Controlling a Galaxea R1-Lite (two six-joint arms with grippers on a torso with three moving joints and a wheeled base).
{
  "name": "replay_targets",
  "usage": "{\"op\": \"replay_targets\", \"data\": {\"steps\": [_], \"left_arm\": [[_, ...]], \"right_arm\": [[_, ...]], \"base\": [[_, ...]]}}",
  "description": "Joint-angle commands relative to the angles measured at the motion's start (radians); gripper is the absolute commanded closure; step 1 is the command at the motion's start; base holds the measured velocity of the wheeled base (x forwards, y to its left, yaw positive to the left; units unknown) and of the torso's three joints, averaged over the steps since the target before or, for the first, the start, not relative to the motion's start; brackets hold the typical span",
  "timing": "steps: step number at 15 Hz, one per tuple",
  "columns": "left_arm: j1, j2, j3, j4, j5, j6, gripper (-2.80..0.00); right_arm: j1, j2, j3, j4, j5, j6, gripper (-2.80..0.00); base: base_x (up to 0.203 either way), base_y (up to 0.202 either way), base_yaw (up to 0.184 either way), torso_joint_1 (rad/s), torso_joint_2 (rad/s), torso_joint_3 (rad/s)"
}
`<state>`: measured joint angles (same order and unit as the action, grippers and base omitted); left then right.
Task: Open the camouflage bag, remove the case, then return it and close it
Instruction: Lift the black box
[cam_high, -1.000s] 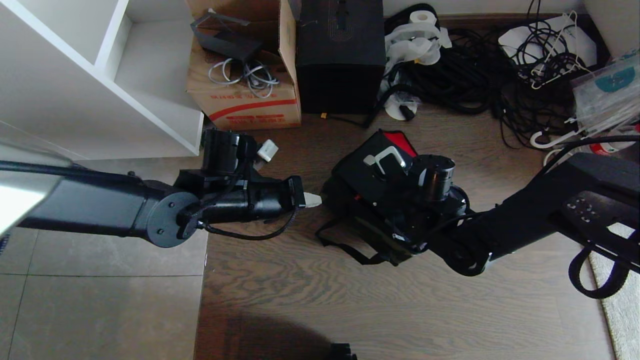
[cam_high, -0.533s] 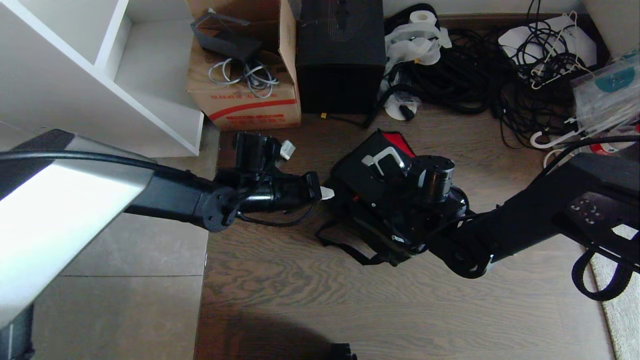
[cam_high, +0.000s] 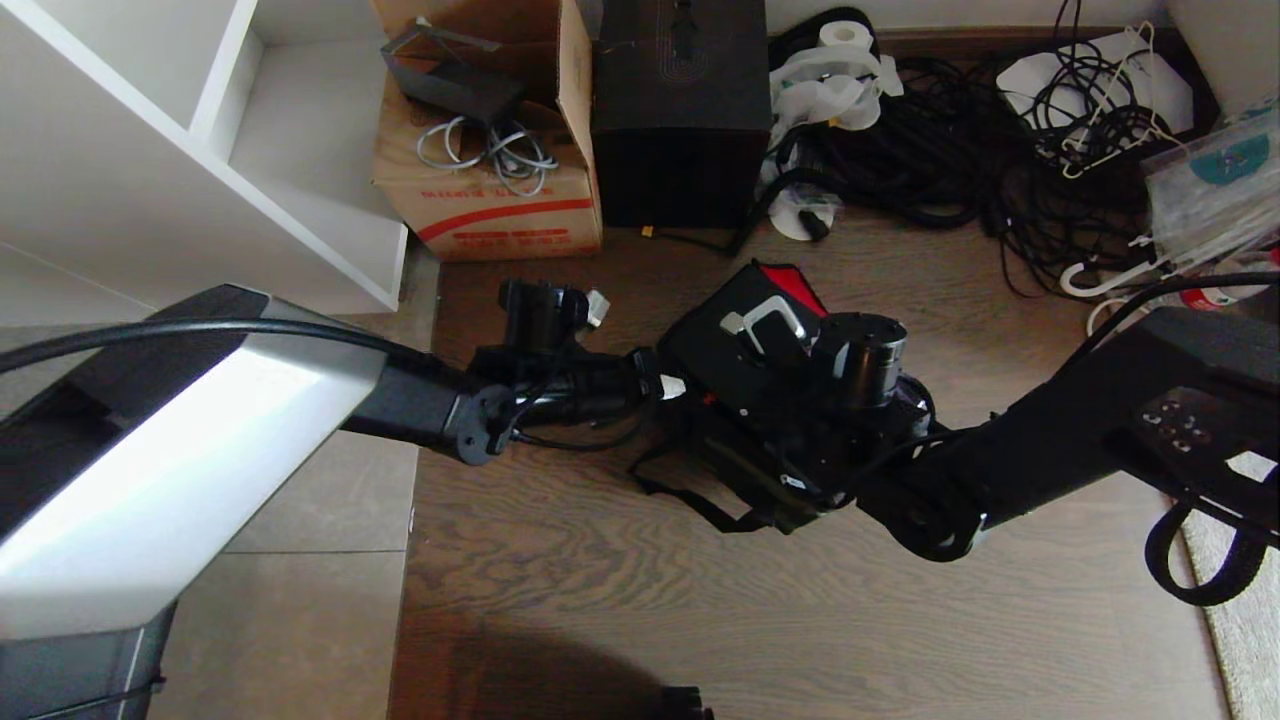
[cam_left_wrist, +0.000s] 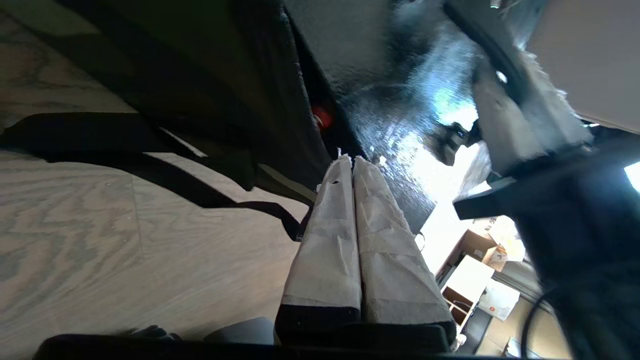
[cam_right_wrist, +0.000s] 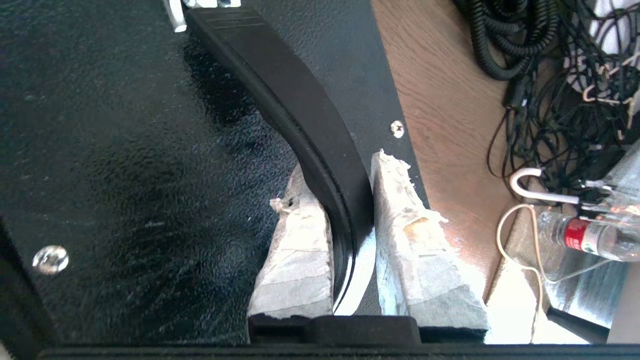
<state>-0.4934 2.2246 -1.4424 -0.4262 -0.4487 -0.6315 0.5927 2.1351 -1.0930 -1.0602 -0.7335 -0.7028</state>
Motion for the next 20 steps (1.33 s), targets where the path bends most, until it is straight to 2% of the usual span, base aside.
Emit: {"op": "replay_targets", "data": {"steps": [1,4,20], "left_arm": [[-0.001,0.035,-0.026,-0.003,-0.002,-0.004,0.0],[-0.001,0.066,-0.07,-0.002,-0.001,-0.01,0.0],[0.009,0.167,-0.142,-0.003,0.004,-0.013,0.0]], "right_arm": [[0.007,-0.003,0.005,-0.006,-0.005,-0.004,0.0],[0.007,-0.003,0.005,-0.006,-0.004,-0.004,0.0],[0.01,-0.006,0.015,-0.006,0.016,-0.004,0.0]], "base": [[0.0,0.0,0.0,0.0,0.0,0.0],[0.0,0.0,0.0,0.0,0.0,0.0],[0.0,0.0,0.0,0.0,0.0,0.0]]}}
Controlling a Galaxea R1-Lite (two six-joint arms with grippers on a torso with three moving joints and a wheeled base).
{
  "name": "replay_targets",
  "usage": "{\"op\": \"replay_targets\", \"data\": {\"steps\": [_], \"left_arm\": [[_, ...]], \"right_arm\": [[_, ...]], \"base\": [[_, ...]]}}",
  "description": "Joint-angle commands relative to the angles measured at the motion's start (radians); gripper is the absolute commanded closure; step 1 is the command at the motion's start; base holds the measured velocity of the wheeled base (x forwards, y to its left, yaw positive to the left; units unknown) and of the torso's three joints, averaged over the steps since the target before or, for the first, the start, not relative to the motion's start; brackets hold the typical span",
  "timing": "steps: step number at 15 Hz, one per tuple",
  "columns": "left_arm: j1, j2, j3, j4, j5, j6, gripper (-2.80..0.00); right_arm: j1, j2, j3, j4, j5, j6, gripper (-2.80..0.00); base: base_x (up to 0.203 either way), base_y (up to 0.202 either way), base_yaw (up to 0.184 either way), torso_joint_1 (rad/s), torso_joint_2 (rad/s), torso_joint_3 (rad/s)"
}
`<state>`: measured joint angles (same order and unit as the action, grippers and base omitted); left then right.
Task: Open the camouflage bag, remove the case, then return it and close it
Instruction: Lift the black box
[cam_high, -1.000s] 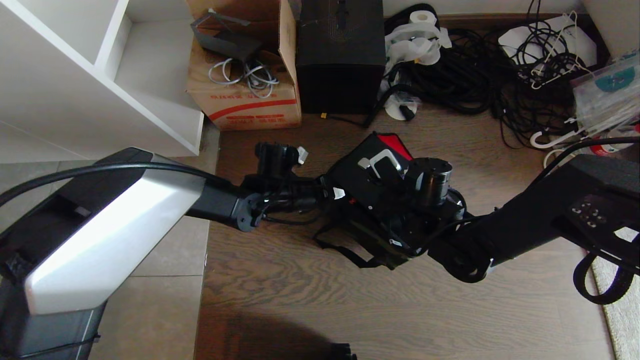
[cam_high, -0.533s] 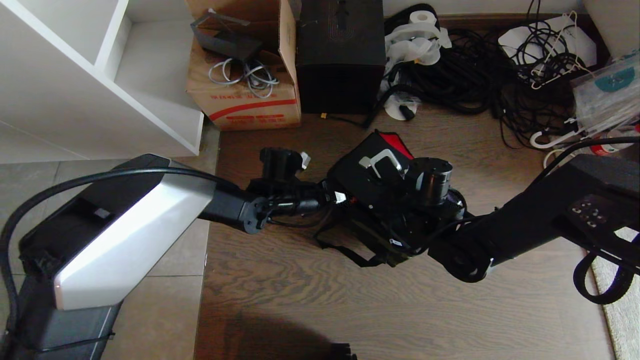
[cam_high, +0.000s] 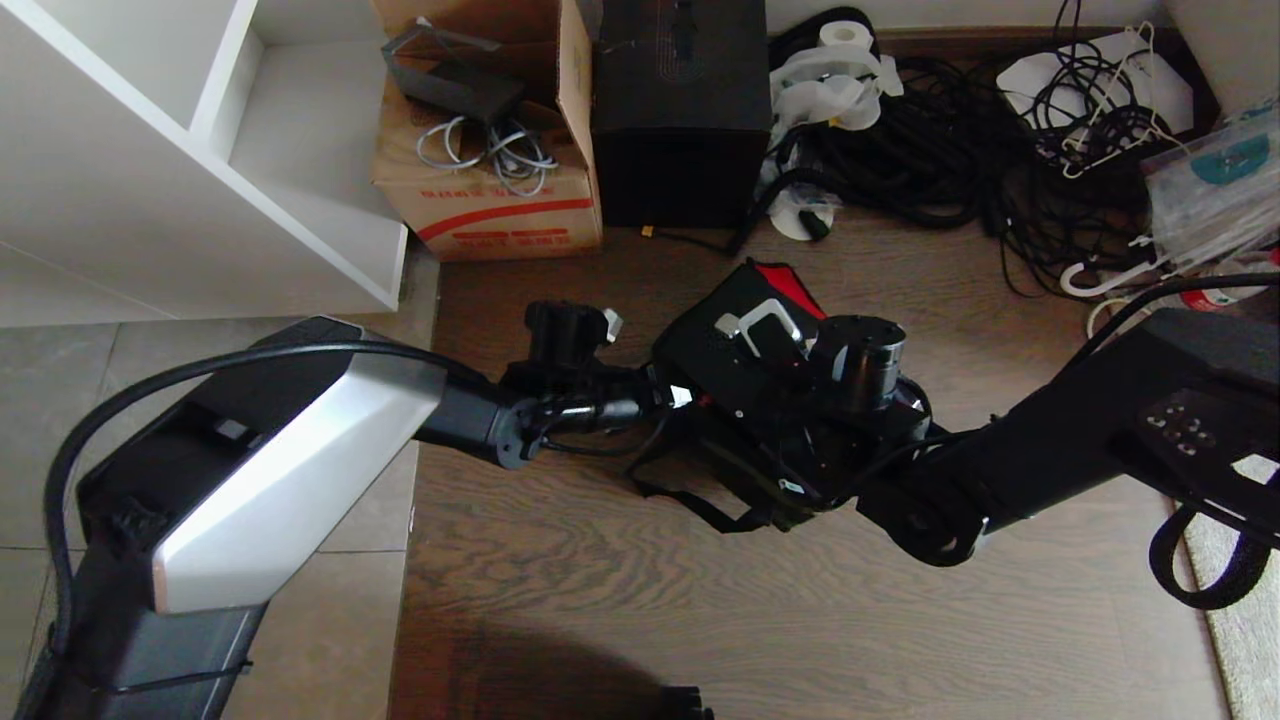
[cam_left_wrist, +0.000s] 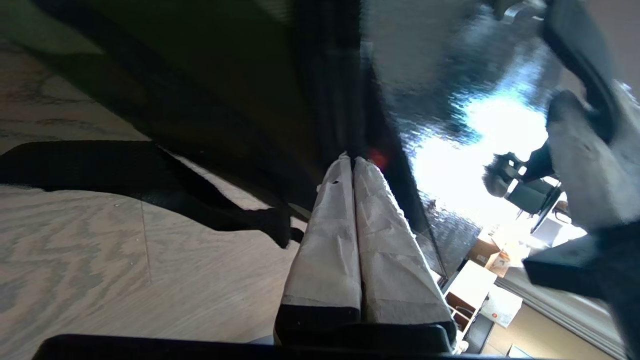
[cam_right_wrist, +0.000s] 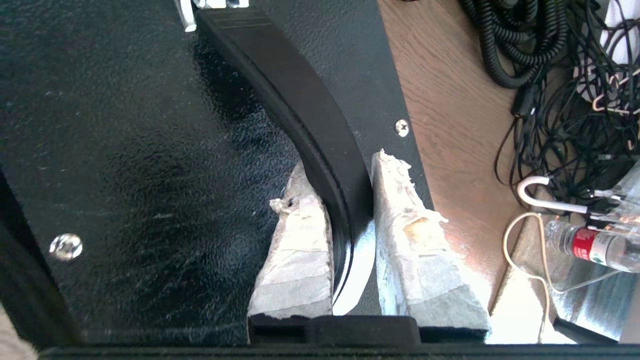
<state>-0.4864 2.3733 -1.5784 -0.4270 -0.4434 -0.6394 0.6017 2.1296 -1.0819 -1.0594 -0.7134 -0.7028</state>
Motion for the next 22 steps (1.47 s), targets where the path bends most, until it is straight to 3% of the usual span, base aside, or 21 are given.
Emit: {"op": "replay_targets", "data": {"steps": [1,22], "left_arm": [[0.002,0.026,-0.008,-0.003,-0.001,-0.004,0.0],[0.048,0.085,-0.04,0.013,-0.003,0.007,0.0]], "right_arm": [[0.003,-0.001,0.004,-0.006,-0.003,-0.004,0.0],[0.003,-0.016,0.005,0.002,-0.003,-0.004,0.0]], "base": [[0.0,0.0,0.0,0.0,0.0,0.0],[0.0,0.0,0.0,0.0,0.0,0.0]]}}
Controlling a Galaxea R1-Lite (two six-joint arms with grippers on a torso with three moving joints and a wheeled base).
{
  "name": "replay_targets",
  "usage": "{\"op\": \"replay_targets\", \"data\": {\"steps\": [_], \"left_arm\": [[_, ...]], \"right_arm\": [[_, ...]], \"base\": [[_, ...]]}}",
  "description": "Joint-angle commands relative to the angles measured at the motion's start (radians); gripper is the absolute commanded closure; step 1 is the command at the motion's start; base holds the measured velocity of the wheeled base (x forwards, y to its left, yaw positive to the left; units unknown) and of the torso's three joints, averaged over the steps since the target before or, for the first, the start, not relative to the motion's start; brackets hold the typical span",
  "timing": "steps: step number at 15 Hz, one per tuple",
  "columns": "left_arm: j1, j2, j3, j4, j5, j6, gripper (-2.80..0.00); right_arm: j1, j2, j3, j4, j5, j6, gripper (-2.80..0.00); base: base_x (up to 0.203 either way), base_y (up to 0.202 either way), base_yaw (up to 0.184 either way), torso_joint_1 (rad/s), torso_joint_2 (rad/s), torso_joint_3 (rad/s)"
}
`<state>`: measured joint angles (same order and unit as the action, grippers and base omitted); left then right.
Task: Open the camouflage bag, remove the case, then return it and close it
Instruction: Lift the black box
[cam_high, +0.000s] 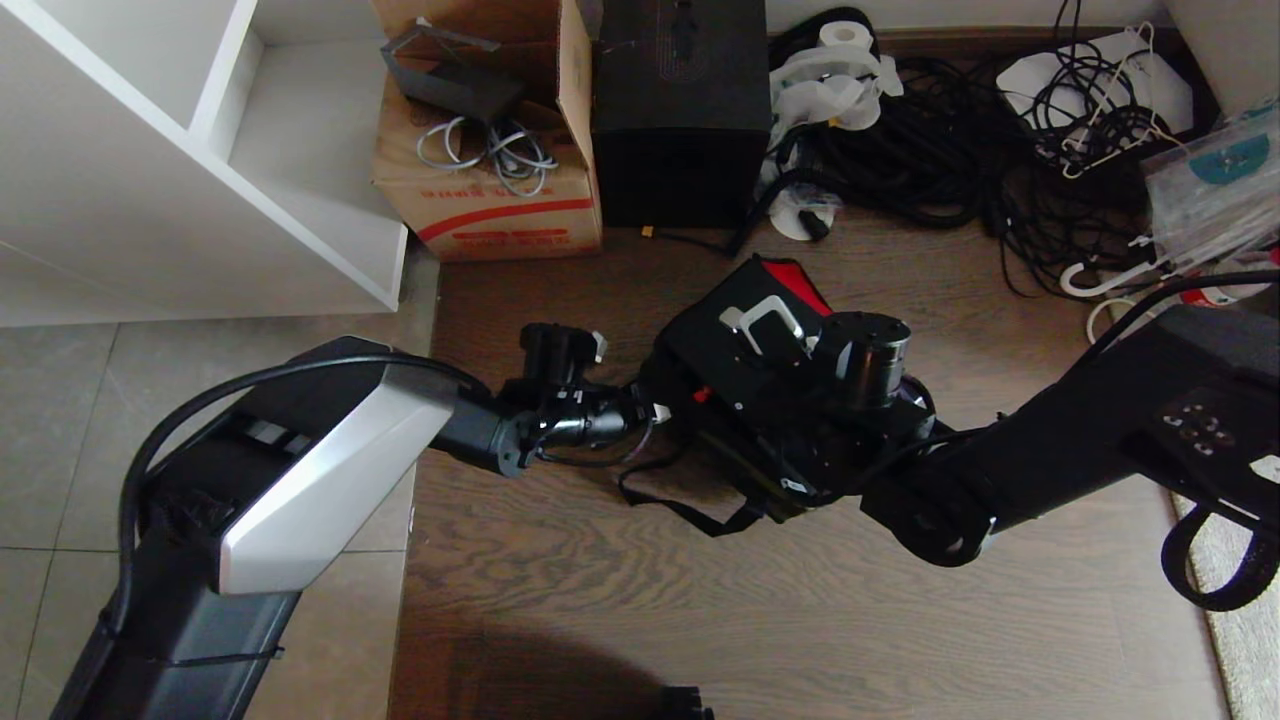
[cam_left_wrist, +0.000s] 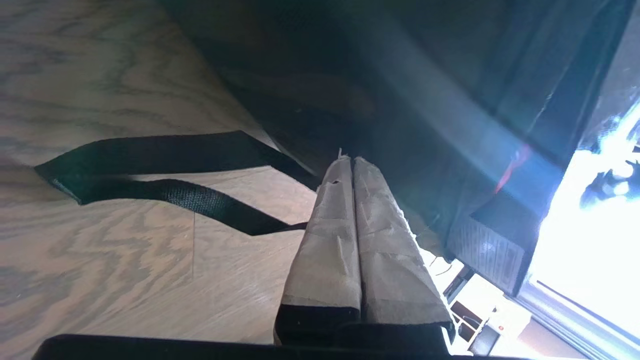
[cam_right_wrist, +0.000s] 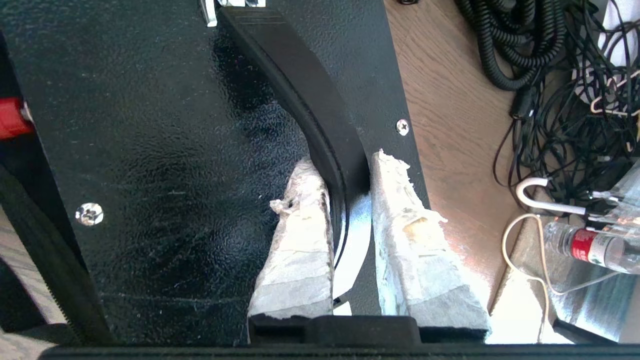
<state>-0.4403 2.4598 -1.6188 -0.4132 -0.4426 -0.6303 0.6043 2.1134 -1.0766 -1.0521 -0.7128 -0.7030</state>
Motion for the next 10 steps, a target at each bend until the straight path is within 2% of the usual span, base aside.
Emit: {"op": "replay_targets", "data": {"steps": [1,10], "left_arm": [[0.0,0.004,-0.001,0.0,-0.004,-0.003,0.0],[-0.002,-0.139,0.114,-0.013,0.002,0.0,0.0]], "right_arm": [[0.0,0.0,0.0,-0.005,-0.004,-0.004,0.0],[-0.001,0.015,-0.018,0.025,0.009,-0.004,0.0]], "base": [[0.0,0.0,0.0,0.0,0.0,0.0],[0.0,0.0,0.0,0.0,0.0,0.0]]}}
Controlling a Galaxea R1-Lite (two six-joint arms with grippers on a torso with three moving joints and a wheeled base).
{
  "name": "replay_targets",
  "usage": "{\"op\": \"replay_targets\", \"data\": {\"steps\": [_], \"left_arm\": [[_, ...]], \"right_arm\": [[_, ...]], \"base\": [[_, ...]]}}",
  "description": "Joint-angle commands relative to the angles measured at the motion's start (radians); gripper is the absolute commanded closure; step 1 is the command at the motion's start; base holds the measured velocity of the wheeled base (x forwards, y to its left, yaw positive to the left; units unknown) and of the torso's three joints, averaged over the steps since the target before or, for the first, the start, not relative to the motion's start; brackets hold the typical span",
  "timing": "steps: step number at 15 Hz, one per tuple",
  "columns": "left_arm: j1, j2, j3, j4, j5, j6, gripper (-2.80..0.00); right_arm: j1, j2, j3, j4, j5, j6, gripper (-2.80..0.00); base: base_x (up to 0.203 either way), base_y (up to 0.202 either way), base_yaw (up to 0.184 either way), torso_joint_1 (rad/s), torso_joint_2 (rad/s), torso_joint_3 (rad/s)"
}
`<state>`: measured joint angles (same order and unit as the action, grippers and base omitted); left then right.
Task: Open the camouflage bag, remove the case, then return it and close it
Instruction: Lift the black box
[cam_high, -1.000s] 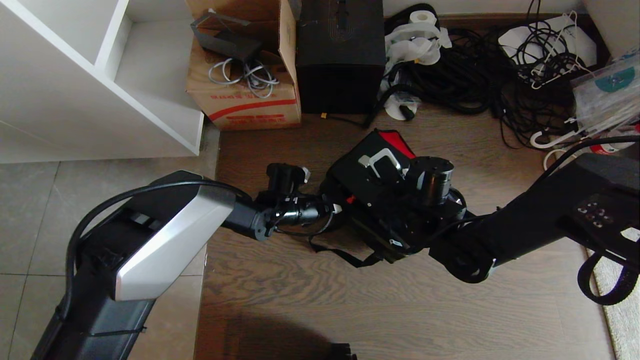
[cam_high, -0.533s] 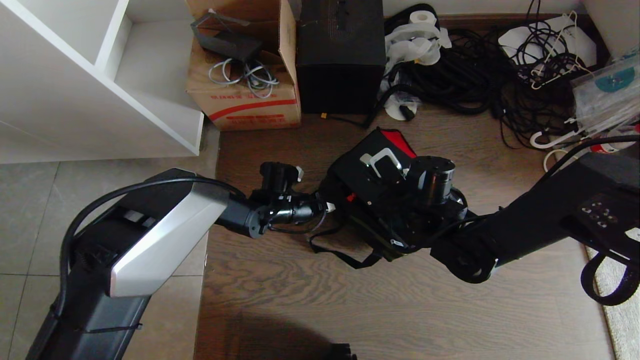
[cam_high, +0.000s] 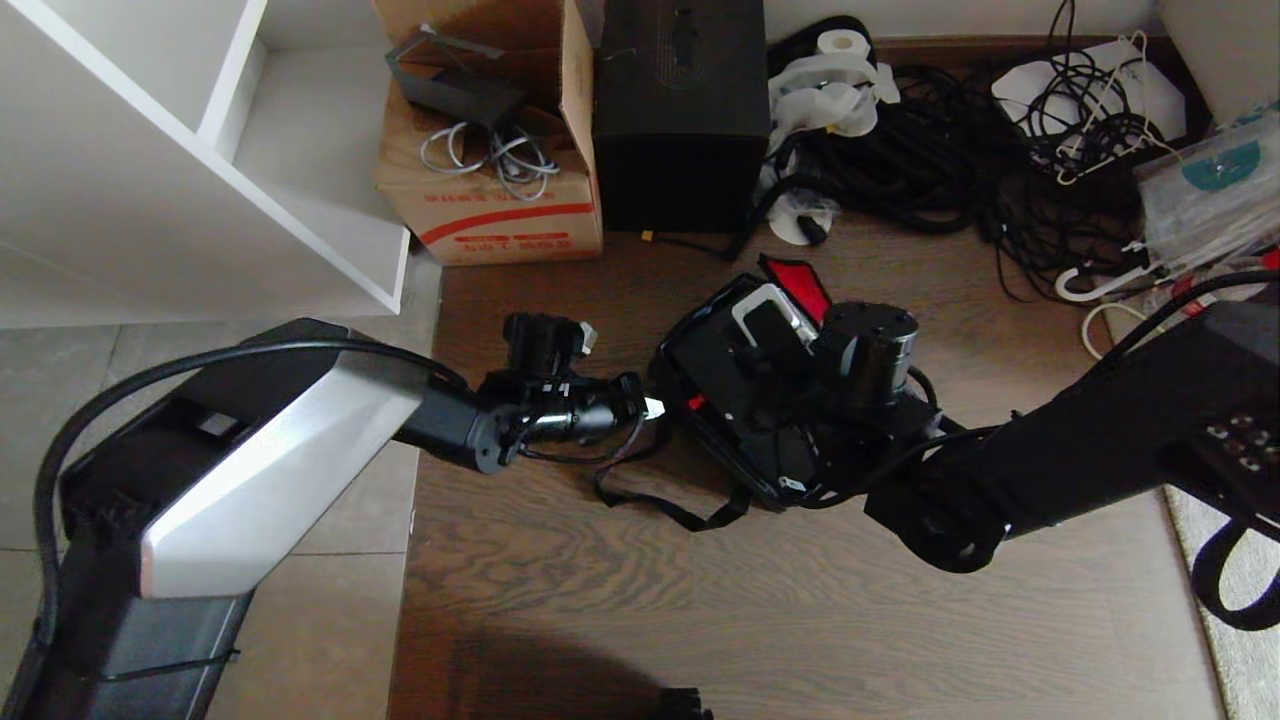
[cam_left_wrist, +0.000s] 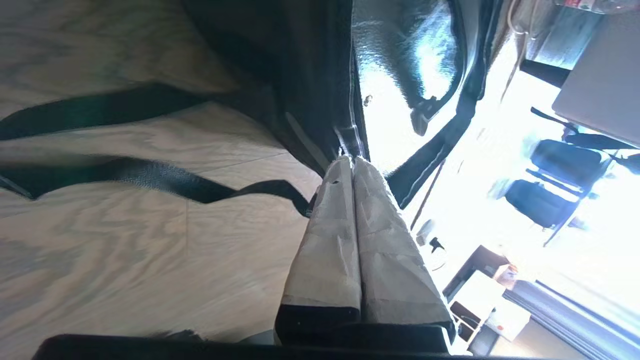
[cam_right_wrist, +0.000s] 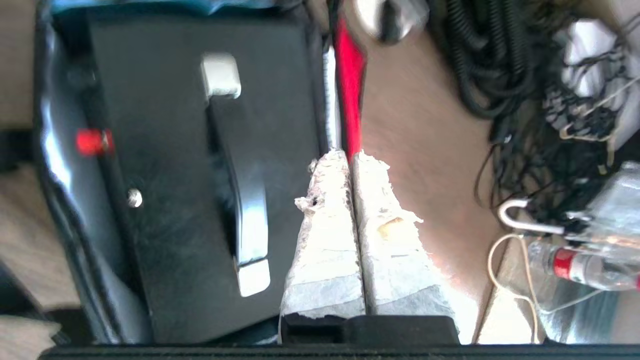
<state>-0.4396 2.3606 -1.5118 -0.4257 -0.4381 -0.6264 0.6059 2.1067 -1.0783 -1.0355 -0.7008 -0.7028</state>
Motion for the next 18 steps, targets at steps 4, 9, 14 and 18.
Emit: {"op": "replay_targets", "data": {"steps": [4,9,14,18], "left_arm": [[0.004,-0.156,0.108,-0.001,0.023,0.0,0.0],[-0.011,-0.485,0.368,0.005,0.076,0.016,0.0],[0.037,-0.852,0.661,0.027,0.131,0.081,0.0],[0.158,-1.13,0.909,0.025,0.14,0.116,0.0]], "right_arm": [[-0.004,0.038,-0.022,0.032,-0.002,0.004,0.0],[-0.003,0.004,0.031,0.032,-0.002,0.028,0.0],[-0.005,-0.042,0.086,0.032,-0.003,0.038,0.0],[-0.003,-0.092,0.139,0.032,-0.008,0.04,0.0]], "base": [[0.0,0.0,0.0,0.0,0.0,0.0],[0.0,0.0,0.0,0.0,0.0,0.0],[0.0,0.0,0.0,0.0,0.0,0.0],[0.0,0.0,0.0,0.0,0.0,0.0]]}}
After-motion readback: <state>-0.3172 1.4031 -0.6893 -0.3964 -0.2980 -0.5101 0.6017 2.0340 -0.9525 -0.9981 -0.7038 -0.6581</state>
